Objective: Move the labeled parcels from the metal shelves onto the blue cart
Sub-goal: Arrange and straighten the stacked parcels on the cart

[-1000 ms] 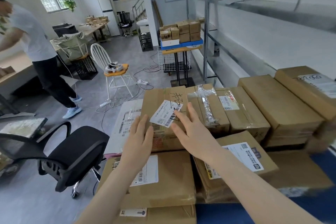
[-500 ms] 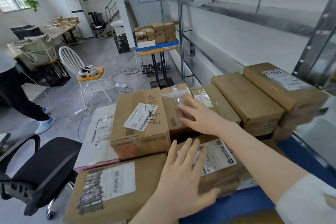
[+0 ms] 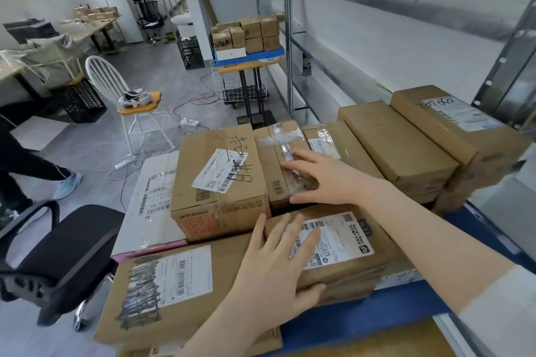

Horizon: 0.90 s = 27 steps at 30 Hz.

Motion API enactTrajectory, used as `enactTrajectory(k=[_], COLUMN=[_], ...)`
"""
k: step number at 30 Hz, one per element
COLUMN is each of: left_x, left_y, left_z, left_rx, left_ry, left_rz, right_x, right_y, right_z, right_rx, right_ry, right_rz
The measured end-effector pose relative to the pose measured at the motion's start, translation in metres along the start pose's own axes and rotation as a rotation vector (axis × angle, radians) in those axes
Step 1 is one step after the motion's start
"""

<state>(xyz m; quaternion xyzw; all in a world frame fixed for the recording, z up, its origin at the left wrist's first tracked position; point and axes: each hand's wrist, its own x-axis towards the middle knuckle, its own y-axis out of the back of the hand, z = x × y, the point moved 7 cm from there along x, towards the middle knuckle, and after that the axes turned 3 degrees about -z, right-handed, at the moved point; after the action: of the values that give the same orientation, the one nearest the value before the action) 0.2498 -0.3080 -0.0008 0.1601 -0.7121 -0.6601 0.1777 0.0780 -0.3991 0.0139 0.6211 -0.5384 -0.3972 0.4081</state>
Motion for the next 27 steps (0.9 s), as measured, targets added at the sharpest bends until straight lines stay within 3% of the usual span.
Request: enactTrajectory(k=[4,8,10,13,16,27], left_x=[0.009,0.042,0.062,0.085,0.092,0.095], left_y=[0.030,0.083,0.092,0.073,0.053,0.046], left_z=[-0.013,-0.040,-0.050,-0.058,-0.063,-0.059], left_rx=[-0.079,0.089,0.169,0.334,0.424,0.458], left_ry=[0.072,0.141,0.200,0.251,0.272,0.226], left_rz=[0.134,0.270,0.205,-0.024,-0.167,-0.213], right_x=[-0.002,-0.004,-0.009,-0.019,-0.028,-0.033], right_y=[0.004,0.009,0.008,0.008,0.002,0.000], right_z=[-0.003,-0.002,0.001,0.006,0.010,0.006], right_rx=[0.010,0.141,0.170,0.192,0.172,0.159], right_ry=[0.018,-0.007,-0.031,-0.043,-0.028,0.023], right_rz=[0.028,0.074,0.090,0.106,0.035,0.129])
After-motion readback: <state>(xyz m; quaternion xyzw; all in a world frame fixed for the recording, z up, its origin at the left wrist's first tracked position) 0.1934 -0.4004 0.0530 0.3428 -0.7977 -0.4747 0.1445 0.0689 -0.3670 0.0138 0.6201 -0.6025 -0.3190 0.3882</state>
